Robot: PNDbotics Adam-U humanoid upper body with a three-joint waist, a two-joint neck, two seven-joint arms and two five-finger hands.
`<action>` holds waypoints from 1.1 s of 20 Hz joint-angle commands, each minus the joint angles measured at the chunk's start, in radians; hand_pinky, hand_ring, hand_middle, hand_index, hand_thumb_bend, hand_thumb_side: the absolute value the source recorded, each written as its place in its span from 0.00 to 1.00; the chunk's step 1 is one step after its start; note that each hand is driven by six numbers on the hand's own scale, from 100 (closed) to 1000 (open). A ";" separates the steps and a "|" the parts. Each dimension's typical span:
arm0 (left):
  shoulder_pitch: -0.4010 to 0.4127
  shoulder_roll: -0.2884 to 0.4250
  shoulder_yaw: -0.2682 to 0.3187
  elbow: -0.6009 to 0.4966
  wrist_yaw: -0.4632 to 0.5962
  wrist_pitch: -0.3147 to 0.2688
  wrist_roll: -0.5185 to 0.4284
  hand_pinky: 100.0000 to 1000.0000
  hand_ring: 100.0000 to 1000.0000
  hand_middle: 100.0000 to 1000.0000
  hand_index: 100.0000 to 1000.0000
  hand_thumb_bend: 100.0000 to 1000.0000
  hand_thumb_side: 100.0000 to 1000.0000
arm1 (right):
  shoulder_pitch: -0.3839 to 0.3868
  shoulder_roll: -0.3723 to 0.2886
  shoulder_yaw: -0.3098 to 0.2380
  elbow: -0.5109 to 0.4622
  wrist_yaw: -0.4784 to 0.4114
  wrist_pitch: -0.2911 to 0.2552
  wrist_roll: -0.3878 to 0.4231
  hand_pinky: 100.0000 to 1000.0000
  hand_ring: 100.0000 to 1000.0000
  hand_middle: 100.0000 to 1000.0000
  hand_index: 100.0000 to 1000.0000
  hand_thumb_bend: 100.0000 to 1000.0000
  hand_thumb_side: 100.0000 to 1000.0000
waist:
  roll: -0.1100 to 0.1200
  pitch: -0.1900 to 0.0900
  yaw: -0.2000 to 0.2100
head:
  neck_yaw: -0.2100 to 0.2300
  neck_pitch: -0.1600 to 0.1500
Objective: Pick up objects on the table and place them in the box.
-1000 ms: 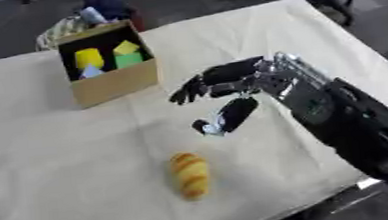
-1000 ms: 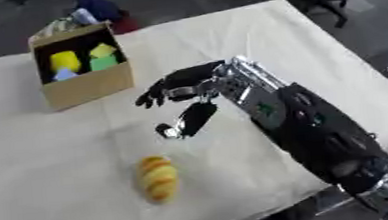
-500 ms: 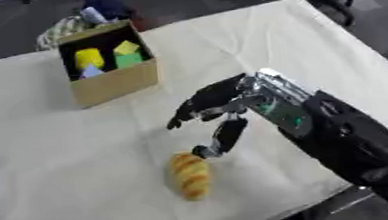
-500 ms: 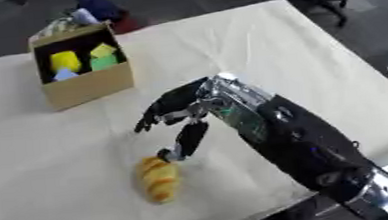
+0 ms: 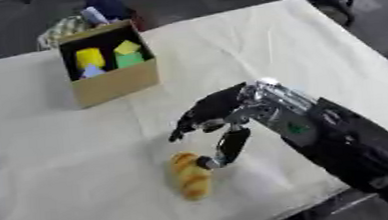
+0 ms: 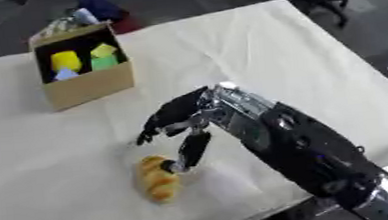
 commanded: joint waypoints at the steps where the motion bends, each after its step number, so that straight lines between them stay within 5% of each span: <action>1: -0.007 0.021 0.006 -0.013 -0.006 0.002 0.000 0.66 0.60 0.58 0.82 0.00 0.79 | -0.005 -0.028 0.004 -0.035 0.022 -0.082 0.045 0.81 0.84 0.79 0.92 0.06 0.43 | -0.006 -0.021 -0.001 | -0.004 0.005; 11: -0.010 0.014 0.005 -0.014 -0.004 0.003 0.001 0.66 0.60 0.58 0.82 0.00 0.80 | 0.000 0.006 0.015 0.056 0.152 -0.092 -0.261 0.70 0.53 0.44 0.56 0.16 0.28 | -0.002 -0.019 0.002 | -0.004 0.005; 14: -0.011 0.012 0.004 -0.014 -0.003 0.004 0.001 0.66 0.60 0.58 0.82 0.00 0.80 | 0.002 0.022 0.016 0.091 0.187 -0.086 -0.337 0.67 0.47 0.39 0.50 0.14 0.26 | 0.000 -0.019 0.002 | -0.004 0.005; 16: -0.011 0.012 0.004 -0.014 -0.003 0.004 0.001 0.66 0.60 0.58 0.82 0.00 0.80 | -0.001 0.033 0.016 0.113 0.205 -0.085 -0.377 0.65 0.43 0.34 0.44 0.09 0.16 | 0.002 -0.019 0.003 | -0.005 0.005; 17: -0.011 0.011 0.004 -0.014 -0.003 0.004 0.001 0.66 0.60 0.58 0.82 0.00 0.81 | -0.002 0.036 0.017 0.122 0.212 -0.084 -0.395 0.62 0.40 0.30 0.38 0.03 0.03 | 0.002 -0.019 0.003 | -0.005 0.005; 22: -0.008 0.012 0.007 -0.014 -0.002 0.005 0.005 0.66 0.60 0.58 0.82 0.00 0.81 | -0.012 0.034 -0.003 0.139 0.201 -0.074 -0.485 0.59 0.39 0.30 0.34 0.02 0.00 | 0.004 -0.022 0.003 | -0.001 0.005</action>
